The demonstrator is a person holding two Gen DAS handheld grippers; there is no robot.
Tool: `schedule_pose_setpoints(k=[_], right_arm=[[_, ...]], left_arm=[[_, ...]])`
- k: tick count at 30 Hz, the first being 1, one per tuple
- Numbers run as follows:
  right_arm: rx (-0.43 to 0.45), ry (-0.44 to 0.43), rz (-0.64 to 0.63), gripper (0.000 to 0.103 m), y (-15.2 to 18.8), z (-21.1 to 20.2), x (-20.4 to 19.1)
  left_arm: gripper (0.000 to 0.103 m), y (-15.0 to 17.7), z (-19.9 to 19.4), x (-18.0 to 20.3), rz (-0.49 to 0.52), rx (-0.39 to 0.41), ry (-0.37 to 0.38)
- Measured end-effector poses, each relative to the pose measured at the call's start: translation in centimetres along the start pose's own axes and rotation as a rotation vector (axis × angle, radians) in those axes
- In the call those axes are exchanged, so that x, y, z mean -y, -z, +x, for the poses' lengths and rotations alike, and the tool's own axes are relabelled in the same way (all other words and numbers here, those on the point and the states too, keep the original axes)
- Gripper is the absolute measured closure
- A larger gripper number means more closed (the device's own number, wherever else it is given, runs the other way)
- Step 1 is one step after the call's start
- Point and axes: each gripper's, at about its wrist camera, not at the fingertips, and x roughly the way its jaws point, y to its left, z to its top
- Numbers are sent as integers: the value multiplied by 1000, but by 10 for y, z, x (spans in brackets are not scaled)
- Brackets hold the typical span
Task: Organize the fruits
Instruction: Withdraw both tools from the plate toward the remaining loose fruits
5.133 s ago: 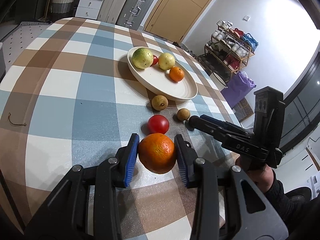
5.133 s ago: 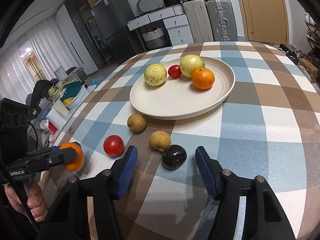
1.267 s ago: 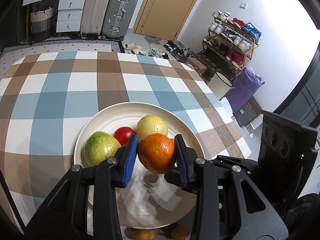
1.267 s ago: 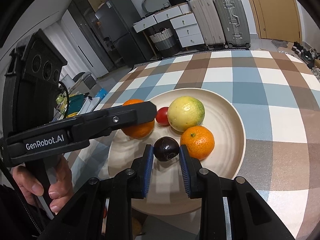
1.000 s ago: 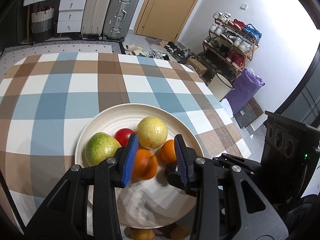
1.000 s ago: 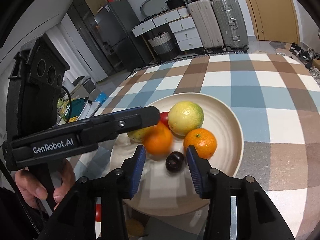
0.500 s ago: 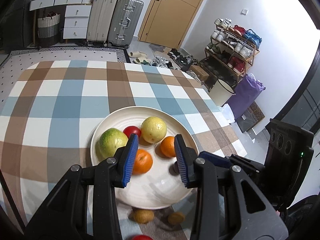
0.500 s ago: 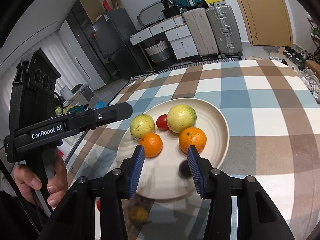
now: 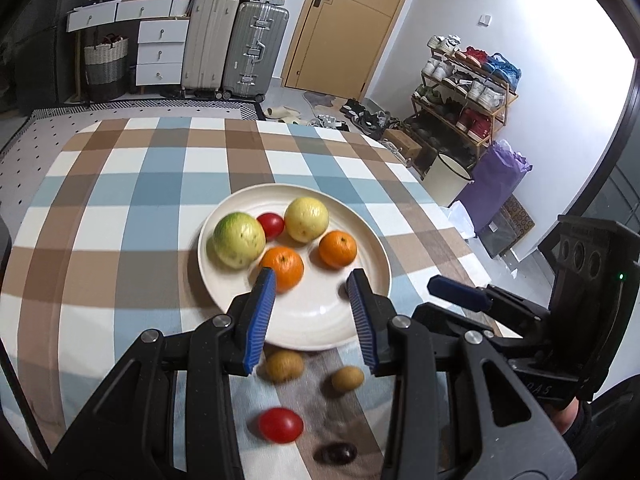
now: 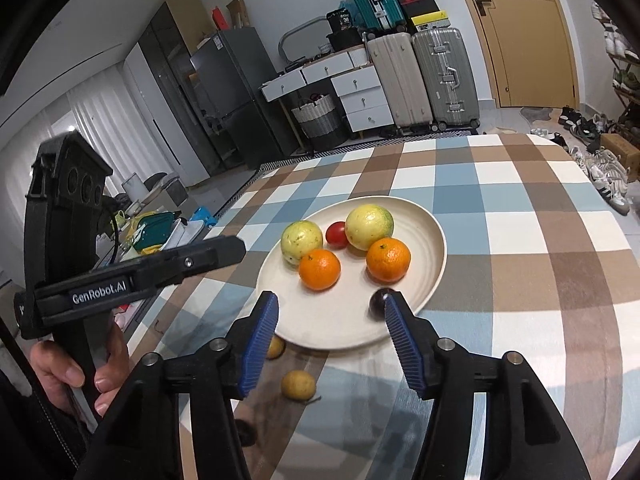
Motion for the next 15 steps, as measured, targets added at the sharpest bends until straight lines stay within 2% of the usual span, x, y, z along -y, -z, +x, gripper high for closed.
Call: schedule_pose_setpoints(k=[4, 6, 7, 8, 11, 15], right_arm=[[20, 16, -9, 29, 7, -10, -4], [38, 23, -2, 27, 10, -17, -5], [41, 24, 2, 25, 11, -19, -5], [44, 25, 8, 25, 13, -21, -5], [53, 26, 4, 24, 18, -27, -9], [77, 23, -3, 18, 23, -35, -15]], left_arm=[[62, 13, -12, 4, 4, 5, -7], [52, 20, -19, 5, 4, 9, -18], [41, 24, -23, 6, 3, 13, -31], [36, 26, -26, 6, 4, 20, -36], [30, 29, -33, 6, 7, 28, -48], [25, 38, -46, 4, -4, 38, -54]])
